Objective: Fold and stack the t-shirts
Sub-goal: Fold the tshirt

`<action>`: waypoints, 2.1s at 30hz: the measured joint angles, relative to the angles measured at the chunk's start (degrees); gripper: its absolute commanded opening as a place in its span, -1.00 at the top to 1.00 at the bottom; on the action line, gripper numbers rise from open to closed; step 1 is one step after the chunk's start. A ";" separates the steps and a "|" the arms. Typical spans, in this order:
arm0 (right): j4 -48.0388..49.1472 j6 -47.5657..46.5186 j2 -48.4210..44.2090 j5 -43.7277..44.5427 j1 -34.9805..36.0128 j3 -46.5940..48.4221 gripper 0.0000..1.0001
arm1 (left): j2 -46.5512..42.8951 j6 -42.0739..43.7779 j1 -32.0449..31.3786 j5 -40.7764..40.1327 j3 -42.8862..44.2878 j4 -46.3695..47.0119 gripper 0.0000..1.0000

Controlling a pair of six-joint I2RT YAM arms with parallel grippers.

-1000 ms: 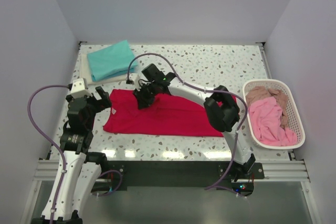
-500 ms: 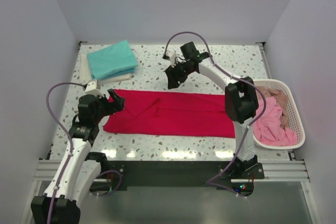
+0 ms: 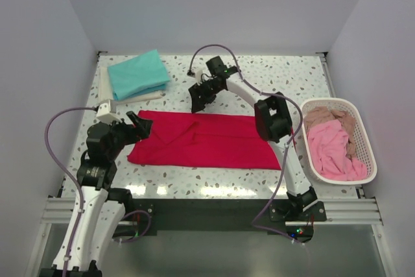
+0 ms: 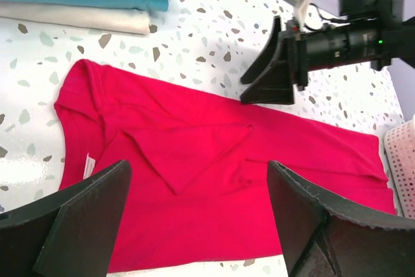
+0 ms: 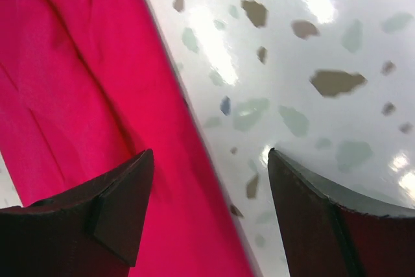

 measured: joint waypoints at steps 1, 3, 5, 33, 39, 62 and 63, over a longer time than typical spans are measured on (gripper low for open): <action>0.09 0.68 0.74 0.07 0.81 1.25 -0.49 | -1.07 -0.02 0.00 -0.11 0.24 -0.39 -0.81; 0.24 1.75 1.81 -0.02 2.45 2.62 -0.48 | -2.69 -0.02 0.00 -0.24 0.48 -1.66 -0.81; 0.37 2.45 2.21 -0.13 3.98 3.21 -0.48 | -3.50 -0.02 0.00 -0.44 0.52 -3.08 -0.81; 6.75 11.39 -3.23 5.53 -0.37 -8.87 1.00 | -3.80 0.00 0.00 -1.07 0.70 -5.84 -0.82; 8.57 14.56 -4.52 16.04 -11.61 -8.87 0.60 | -3.32 0.00 0.00 -0.35 0.70 -5.29 -0.82; 9.38 -18.25 -47.54 13.92 -14.88 -43.91 -0.82 | 59.32 -3.45 -12.13 2.01 26.67 16.48 -0.49; 8.41 -19.74 -50.56 13.81 -13.92 -47.25 -0.70 | 62.66 -3.54 -12.24 1.03 30.01 16.63 -0.42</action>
